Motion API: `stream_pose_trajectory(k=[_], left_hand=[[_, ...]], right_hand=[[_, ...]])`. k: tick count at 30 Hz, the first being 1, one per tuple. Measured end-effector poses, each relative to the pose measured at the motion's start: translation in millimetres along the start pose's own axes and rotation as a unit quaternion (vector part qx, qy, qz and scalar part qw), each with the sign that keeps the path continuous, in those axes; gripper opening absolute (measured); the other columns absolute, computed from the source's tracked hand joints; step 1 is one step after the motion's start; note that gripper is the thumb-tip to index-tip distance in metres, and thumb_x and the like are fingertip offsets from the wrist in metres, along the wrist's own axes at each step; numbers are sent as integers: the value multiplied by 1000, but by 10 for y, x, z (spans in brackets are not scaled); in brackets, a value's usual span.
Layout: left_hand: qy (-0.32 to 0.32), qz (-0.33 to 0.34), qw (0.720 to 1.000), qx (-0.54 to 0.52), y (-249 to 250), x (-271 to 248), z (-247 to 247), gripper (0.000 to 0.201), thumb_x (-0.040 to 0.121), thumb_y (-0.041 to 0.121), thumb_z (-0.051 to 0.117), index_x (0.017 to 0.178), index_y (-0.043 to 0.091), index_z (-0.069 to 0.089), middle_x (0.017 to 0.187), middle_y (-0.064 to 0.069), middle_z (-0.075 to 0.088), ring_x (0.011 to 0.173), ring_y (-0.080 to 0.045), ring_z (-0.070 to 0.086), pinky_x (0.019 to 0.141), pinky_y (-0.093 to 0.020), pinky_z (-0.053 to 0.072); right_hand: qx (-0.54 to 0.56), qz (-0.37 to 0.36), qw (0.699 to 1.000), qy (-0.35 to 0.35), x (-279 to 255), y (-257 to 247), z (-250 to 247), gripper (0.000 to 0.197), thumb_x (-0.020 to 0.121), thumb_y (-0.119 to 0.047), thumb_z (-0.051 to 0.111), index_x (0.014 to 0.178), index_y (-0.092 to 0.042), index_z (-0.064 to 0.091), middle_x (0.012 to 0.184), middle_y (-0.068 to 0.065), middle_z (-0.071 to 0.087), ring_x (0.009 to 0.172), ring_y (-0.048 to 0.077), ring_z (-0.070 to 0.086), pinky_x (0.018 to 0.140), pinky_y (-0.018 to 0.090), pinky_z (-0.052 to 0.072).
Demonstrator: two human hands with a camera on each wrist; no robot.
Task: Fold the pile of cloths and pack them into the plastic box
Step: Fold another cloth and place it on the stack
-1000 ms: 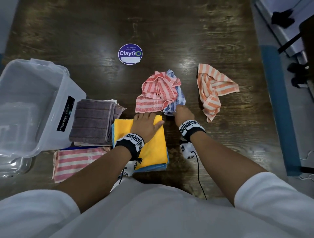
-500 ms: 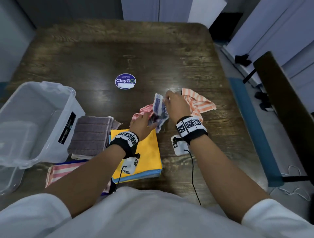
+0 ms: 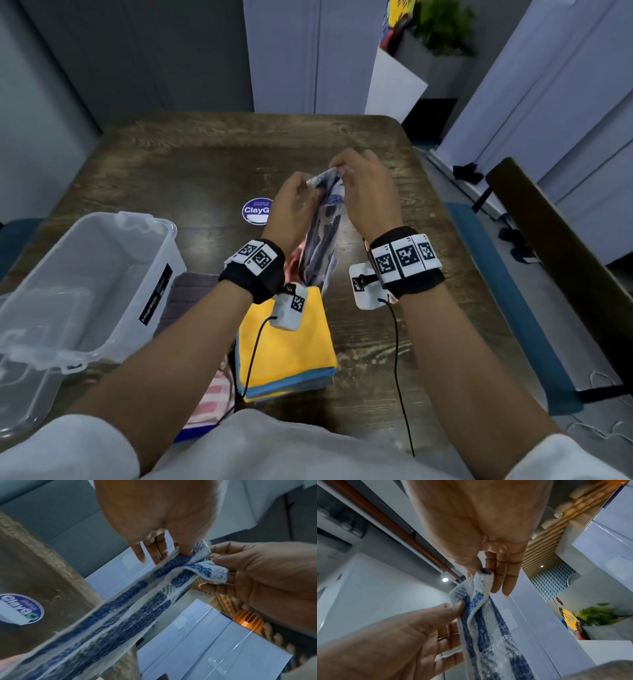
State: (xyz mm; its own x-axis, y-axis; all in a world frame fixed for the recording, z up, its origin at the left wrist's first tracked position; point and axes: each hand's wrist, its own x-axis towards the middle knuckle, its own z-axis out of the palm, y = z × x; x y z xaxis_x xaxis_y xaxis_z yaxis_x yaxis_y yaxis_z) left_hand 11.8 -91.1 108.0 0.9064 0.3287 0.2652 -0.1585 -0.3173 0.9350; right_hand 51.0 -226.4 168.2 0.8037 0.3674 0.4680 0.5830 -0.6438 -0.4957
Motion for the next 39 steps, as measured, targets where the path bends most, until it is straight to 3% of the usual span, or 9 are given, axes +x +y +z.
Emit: stream_pose_trajectory(k=[4,10,15,19,25,31,34,36,39], left_hand=[[71,57,996,3,465,96,-167,16,102,18,54,92,5,55,78,5,54,63,3,45,60,-12,38],[96,122,988,-7,991,250,-463,14,102,19,54,96,6,59,87,-9,65,77,-11,58,70,-31,48],[100,146,984,16,1120,278,-697,24,104,22,51,99,-1,54,92,-24,60,75,-16,52,68,-35,45],[112,147,983,12,1164,225,-770,26,107,27,45,102,2,52,91,-16,58,77,-14,50,68,-31,43],[131,160,978,-8,1258,230,-839,14,106,24,49,100,13,54,91,-1,59,78,-7,53,70,-25,46],[120,169,977,-48,1324,207,-859,18,103,26,55,102,8,57,91,-4,63,79,-15,57,71,-37,50],[62,146,984,-81,1424,136,-836,33,102,33,56,117,4,55,104,-1,65,91,-9,62,82,-28,54],[-25,75,996,-32,1302,113,-812,42,95,47,60,125,18,54,119,6,67,105,-6,65,98,-33,50],[-180,-14,983,-3,895,-7,-724,38,87,46,72,111,17,63,105,2,73,98,-11,68,97,-38,49]], right_hand=[[44,-17,998,50,157,-203,-184,24,98,-7,50,115,-18,63,110,6,61,94,26,61,79,46,53],[191,-10,981,29,187,-347,-315,23,93,-31,64,113,-19,62,107,1,61,93,13,59,79,29,49],[288,34,954,78,203,-306,-350,13,99,-20,55,99,-15,67,91,3,68,82,20,63,74,44,51],[306,5,947,100,341,-402,-502,19,104,-17,47,95,-14,64,83,-4,61,75,6,51,69,33,42],[325,-5,940,106,358,-496,-455,21,105,-14,43,98,-11,62,88,-2,61,77,3,51,70,24,40],[356,1,927,115,369,-539,-497,22,105,-13,43,98,-7,62,89,6,63,79,6,52,71,26,43],[375,3,920,114,399,-543,-553,22,107,-13,43,97,-6,61,88,6,63,77,7,53,69,23,42],[379,12,920,105,416,-515,-552,23,107,-15,44,99,-3,62,93,11,67,80,15,58,70,32,46],[362,31,927,88,421,-448,-509,24,106,-18,44,99,-5,62,90,8,66,77,14,58,68,32,45]])
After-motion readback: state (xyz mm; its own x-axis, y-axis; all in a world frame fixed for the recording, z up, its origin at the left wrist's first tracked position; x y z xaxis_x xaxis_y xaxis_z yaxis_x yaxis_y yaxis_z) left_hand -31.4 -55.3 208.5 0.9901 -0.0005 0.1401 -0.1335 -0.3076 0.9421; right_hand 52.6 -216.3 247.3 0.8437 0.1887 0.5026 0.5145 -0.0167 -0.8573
